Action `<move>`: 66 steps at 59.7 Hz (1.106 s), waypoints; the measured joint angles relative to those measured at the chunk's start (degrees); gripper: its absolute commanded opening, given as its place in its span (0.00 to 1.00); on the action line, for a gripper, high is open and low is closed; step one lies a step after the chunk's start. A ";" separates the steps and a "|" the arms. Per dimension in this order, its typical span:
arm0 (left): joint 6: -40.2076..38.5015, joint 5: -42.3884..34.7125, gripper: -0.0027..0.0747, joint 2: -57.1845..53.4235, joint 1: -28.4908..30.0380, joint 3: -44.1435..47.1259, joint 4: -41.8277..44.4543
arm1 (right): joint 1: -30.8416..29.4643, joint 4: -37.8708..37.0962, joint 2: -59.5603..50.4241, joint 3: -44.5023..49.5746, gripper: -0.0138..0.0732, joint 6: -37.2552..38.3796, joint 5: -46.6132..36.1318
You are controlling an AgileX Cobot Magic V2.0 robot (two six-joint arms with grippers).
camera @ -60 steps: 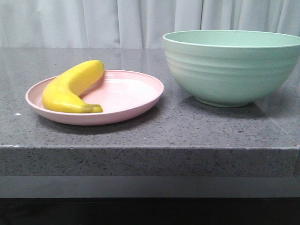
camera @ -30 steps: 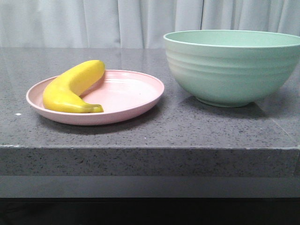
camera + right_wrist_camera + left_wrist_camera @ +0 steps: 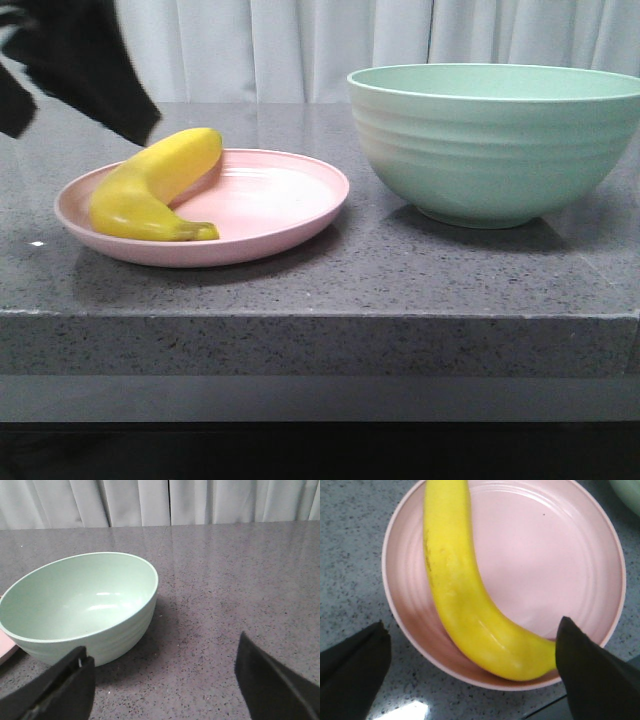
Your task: Transfer banana from pink plate to green bowl
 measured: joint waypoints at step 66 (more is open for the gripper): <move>-0.02 -4.76 0.48 16.64 -0.06 -5.60 -0.51 | 0.00 0.00 0.00 0.00 0.84 0.00 0.85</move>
